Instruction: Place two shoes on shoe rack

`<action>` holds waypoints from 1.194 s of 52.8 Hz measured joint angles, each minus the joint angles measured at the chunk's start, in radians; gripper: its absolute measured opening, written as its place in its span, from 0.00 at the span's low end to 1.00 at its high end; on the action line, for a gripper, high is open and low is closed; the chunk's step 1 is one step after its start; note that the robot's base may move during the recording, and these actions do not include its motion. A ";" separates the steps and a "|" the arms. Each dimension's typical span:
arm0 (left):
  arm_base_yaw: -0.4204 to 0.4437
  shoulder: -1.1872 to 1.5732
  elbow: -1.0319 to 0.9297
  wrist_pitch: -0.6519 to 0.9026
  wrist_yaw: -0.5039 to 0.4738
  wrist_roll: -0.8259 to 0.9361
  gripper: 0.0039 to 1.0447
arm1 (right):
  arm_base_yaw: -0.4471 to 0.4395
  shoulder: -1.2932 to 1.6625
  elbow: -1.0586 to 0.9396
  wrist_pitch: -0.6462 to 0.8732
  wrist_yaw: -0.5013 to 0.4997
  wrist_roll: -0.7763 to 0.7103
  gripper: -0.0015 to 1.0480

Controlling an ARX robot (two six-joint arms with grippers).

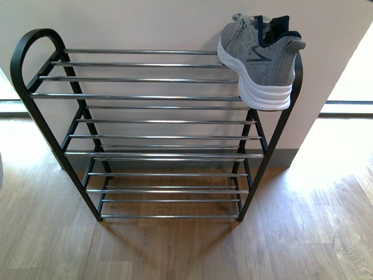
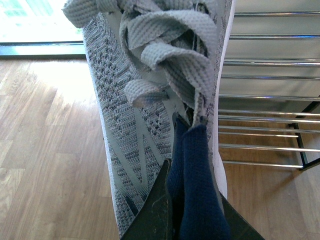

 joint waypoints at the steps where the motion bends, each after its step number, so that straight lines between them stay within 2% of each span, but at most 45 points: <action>1: 0.000 0.000 0.000 0.000 0.000 0.000 0.02 | -0.007 -0.021 -0.018 0.004 -0.013 -0.005 0.91; 13: 0.000 0.000 0.000 0.000 0.000 0.000 0.02 | -0.115 -0.285 -0.219 0.033 -0.187 -0.073 0.91; 20: 0.000 0.000 0.000 0.000 0.000 0.000 0.02 | -0.237 -0.488 -0.364 0.042 -0.346 -0.114 0.91; 27: 0.000 0.000 0.000 0.000 0.000 0.000 0.02 | -0.340 -0.603 -0.475 0.069 -0.435 -0.179 0.91; 34: 0.000 0.000 0.000 0.000 0.000 0.000 0.02 | -0.399 -0.645 -0.561 0.115 -0.492 -0.259 0.91; 40: 0.000 0.000 0.000 0.000 0.000 0.000 0.02 | -0.439 -0.622 -0.618 0.186 -0.487 -0.256 0.91; 45: 0.000 0.000 0.000 0.000 0.000 0.000 0.02 | -0.443 -0.559 -0.660 0.313 -0.423 -0.224 0.91; 54: 0.000 0.000 0.000 0.000 -0.001 0.000 0.02 | -0.442 -0.547 -0.669 0.325 -0.410 -0.210 0.91; 58: 0.000 0.000 0.000 0.000 0.000 0.000 0.02 | -0.396 -0.583 -0.711 0.356 -0.211 -0.299 0.77; 63: 0.000 0.000 0.000 0.000 0.000 0.000 0.02 | -0.351 -0.643 -0.770 0.356 -0.126 -0.348 0.64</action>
